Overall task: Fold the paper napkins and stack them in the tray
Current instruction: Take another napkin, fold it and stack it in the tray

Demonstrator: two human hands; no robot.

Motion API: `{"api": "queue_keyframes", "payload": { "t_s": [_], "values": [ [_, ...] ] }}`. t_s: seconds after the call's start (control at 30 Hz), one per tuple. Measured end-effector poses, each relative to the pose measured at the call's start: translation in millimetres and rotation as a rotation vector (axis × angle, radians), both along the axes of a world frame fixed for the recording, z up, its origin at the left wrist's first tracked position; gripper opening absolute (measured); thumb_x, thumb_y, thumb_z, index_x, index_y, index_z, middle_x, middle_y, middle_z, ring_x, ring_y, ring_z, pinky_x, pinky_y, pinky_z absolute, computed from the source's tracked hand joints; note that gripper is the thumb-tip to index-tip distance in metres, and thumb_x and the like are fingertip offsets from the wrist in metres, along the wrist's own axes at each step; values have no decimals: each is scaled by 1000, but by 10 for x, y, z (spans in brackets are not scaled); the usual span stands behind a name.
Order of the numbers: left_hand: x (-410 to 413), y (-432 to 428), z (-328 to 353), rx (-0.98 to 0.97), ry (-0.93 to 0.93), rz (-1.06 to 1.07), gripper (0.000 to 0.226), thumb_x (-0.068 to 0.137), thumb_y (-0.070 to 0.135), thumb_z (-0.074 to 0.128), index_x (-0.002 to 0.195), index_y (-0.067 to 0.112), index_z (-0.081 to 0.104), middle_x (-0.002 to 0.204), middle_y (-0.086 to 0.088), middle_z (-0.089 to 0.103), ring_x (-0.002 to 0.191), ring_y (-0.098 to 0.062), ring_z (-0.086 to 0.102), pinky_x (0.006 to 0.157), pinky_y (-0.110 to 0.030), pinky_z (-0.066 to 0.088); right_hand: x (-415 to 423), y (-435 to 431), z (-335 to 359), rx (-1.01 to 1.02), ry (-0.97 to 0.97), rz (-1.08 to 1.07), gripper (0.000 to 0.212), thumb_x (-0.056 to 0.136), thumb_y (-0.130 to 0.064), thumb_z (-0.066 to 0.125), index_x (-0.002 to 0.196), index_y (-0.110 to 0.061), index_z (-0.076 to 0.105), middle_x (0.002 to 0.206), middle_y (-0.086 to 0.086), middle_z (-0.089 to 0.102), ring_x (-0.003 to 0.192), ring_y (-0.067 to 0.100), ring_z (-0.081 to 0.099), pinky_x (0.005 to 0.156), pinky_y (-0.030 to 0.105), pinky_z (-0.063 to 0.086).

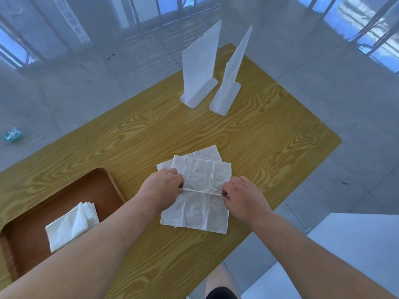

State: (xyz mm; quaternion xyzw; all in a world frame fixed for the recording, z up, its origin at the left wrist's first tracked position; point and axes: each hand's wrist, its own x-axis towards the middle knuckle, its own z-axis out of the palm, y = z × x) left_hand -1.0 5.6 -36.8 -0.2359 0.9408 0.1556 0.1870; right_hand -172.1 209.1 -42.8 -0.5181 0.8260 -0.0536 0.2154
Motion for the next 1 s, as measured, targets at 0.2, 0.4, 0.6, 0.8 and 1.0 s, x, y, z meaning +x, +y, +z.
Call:
{"api": "queue_keyframes", "payload": {
  "t_s": [0.2,0.4,0.6,0.8,1.0],
  "values": [
    [27,-6,3,5,30,-27,21,108,37,49,119,27,64,122,8,61,115,-15,55,97,-34,51,-7,-20,18,7,-3,34,17,101,-27,49,97,-21,65,96,-8,54,92,15,45,90,34,48],
    [21,-29,82,20,67,-67,33,101,46,58,129,29,63,132,11,61,125,-14,55,101,-31,48,-6,-55,106,-17,-14,37,18,97,-33,56,107,-23,67,105,-7,59,102,16,50,96,31,45],
    [-56,29,31,-119,-14,-214,27,103,42,50,118,28,68,110,9,65,98,-14,61,81,-29,49,93,-217,63,30,24,94,20,95,-32,54,106,-21,67,104,-4,59,97,17,50,90,31,46],
    [-106,39,2,-151,-27,-199,21,103,36,48,104,25,65,95,7,62,85,-14,59,72,-30,47,115,-283,31,57,47,88,16,95,-26,52,95,-20,66,94,-4,57,86,14,43,83,31,45],
    [-173,31,4,-129,-32,-193,17,102,35,49,99,24,62,89,7,59,81,-15,57,73,-31,49,102,-322,20,93,29,80,11,92,-24,54,89,-18,64,90,-3,56,85,17,47,82,33,47]
  ]
}}
